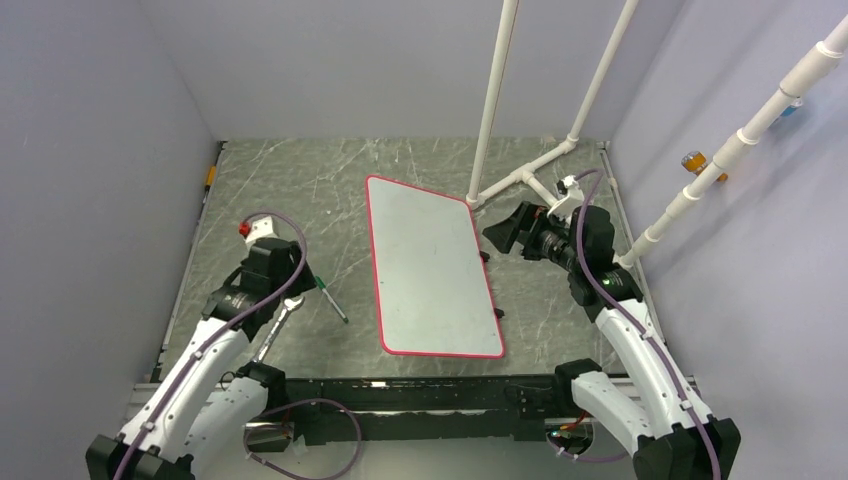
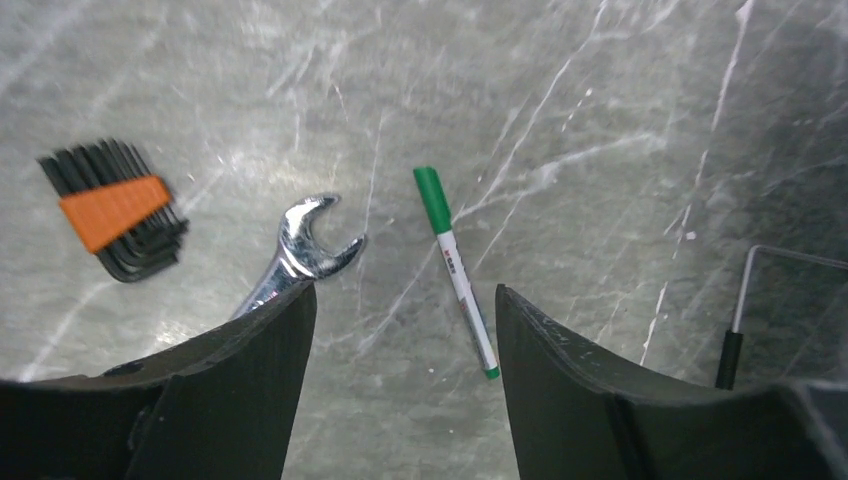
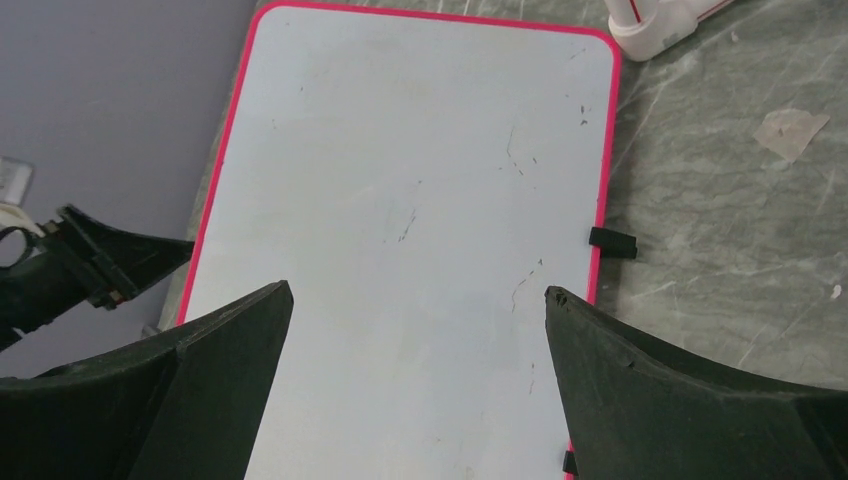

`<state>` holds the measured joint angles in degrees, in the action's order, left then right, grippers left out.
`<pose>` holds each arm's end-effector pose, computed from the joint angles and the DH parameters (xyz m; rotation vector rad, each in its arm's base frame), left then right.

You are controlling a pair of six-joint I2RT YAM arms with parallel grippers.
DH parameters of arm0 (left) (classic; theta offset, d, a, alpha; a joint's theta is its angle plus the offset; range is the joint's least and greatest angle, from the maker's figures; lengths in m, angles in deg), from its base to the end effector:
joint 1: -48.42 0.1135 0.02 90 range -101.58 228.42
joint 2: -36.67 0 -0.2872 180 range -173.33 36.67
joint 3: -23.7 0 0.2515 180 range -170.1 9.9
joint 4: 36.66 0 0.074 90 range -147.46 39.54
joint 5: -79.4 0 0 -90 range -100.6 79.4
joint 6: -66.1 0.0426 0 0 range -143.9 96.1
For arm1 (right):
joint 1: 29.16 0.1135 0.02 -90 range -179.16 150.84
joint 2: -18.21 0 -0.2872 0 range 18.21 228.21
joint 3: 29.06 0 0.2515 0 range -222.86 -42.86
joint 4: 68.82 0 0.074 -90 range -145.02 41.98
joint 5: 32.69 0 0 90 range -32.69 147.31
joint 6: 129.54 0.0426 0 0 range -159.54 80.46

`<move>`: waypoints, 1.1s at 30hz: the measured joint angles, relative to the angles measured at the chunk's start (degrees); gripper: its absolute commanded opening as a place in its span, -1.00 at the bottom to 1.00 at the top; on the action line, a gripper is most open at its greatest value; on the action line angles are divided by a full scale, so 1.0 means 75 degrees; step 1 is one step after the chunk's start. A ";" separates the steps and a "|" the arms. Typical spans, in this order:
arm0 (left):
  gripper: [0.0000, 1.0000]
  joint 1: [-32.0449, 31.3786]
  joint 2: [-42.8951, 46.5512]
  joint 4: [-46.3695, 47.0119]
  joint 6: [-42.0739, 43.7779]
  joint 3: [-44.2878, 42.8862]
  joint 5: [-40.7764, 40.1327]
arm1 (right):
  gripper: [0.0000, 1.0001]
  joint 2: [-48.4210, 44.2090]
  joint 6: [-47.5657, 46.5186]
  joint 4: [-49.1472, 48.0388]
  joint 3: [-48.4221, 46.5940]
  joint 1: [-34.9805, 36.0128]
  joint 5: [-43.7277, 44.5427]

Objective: Write a sentence on the whiteboard
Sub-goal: Pick up the whiteboard marker from the center of the board.

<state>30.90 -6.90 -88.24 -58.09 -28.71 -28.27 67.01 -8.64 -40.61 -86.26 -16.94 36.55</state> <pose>0.1418 -0.0312 0.2723 -0.4821 2.2250 -0.1157 0.1793 0.0543 0.3278 0.0695 1.9857 0.8446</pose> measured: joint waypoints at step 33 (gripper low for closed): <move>-0.24 -0.0198 -0.4803 0.2095 -0.1737 0.0000 -0.0344 | 0.99 -0.0417 -0.0265 0.1061 -0.0064 0.0050 -0.0256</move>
<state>29.42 -42.92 -72.53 -71.12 -28.71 -30.85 63.88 -10.63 -32.65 -86.74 -16.56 34.63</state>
